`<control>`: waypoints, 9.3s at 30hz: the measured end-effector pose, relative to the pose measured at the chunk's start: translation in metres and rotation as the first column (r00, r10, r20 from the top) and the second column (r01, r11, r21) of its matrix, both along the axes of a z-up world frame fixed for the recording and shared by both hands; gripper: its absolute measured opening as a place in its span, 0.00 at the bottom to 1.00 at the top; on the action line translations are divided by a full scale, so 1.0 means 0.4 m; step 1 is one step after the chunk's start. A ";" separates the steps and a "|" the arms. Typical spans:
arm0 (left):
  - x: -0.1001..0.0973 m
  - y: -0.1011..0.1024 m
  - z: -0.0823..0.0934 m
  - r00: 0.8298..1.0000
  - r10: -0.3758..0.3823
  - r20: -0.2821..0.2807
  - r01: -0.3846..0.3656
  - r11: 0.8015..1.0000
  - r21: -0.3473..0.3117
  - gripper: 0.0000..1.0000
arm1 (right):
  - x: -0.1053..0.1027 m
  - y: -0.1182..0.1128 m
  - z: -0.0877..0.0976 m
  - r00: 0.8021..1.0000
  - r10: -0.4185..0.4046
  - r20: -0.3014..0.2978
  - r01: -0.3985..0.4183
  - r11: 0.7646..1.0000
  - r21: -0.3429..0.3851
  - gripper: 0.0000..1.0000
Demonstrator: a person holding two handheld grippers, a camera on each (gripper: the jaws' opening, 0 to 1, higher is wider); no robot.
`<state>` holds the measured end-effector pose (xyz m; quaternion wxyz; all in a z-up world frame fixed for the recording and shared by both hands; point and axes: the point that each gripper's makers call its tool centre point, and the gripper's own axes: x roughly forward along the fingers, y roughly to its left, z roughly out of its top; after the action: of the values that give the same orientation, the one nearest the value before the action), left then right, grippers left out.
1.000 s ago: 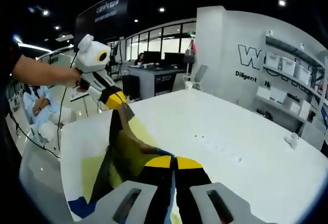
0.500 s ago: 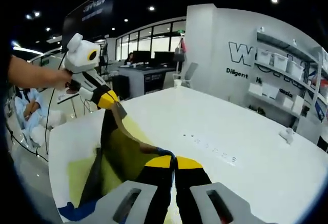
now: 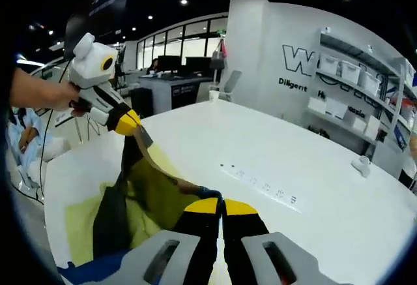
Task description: Fold the garment on the visible template until the final outline fits inside the template.
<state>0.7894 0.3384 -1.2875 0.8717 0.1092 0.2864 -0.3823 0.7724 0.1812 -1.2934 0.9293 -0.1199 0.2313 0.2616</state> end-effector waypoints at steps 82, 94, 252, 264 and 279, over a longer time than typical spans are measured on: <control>0.137 0.124 -0.278 0.976 0.196 -0.095 -0.186 0.977 0.105 0.22 | 0.070 -0.062 -0.263 0.984 -0.110 -0.143 0.096 0.990 -0.105 0.27; 0.010 0.125 -0.287 0.984 0.100 -0.145 -0.085 0.991 0.106 0.24 | -0.060 -0.072 -0.296 0.975 -0.003 -0.223 -0.010 0.998 -0.057 0.20; -0.597 0.250 -0.328 0.946 -0.258 -0.197 0.291 0.943 0.162 0.40 | -0.643 -0.073 -0.309 0.889 0.335 -0.312 -0.382 0.919 -0.099 0.30; -0.697 0.254 -0.381 0.900 -0.347 -0.263 0.404 0.891 0.206 0.27 | -0.730 -0.063 -0.363 0.838 0.409 -0.363 -0.484 0.863 -0.145 0.22; -0.705 0.272 -0.392 0.897 -0.375 -0.234 0.430 0.862 0.268 0.07 | -0.731 -0.076 -0.386 0.850 0.404 -0.339 -0.494 0.834 -0.244 0.05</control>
<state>0.5073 0.4471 -1.4442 0.7153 0.2700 0.3887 -0.5142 0.4800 0.1507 -1.4478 0.7673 -0.2839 0.3617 0.4471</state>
